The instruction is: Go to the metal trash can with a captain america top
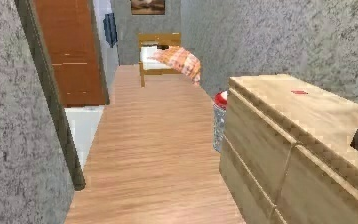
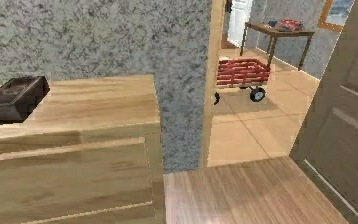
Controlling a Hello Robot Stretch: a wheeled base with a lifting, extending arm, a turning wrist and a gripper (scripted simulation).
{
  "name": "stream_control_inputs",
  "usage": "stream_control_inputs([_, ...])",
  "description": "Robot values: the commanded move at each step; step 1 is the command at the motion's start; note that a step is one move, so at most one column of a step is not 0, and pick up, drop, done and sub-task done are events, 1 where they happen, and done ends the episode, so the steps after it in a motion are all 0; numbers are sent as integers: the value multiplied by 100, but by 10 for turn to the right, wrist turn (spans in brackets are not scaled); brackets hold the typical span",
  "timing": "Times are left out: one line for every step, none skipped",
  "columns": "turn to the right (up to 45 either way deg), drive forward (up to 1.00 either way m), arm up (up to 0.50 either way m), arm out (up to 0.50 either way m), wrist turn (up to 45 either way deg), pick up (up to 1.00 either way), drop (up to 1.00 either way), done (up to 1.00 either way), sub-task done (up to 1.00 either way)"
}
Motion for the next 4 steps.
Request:
stream_control_inputs([0, 100, 0, 0, 0, 0, 0, 0, 0])
stream_control_inputs([270, 0, 0, 0, 0, 0, 0, 0, 0])
stream_control_inputs([0, 10, 0, 0, 0, 0, 0, 0, 0])
stream_control_inputs([0, 0, 0, 0, 0, 0, 0, 100, 0])
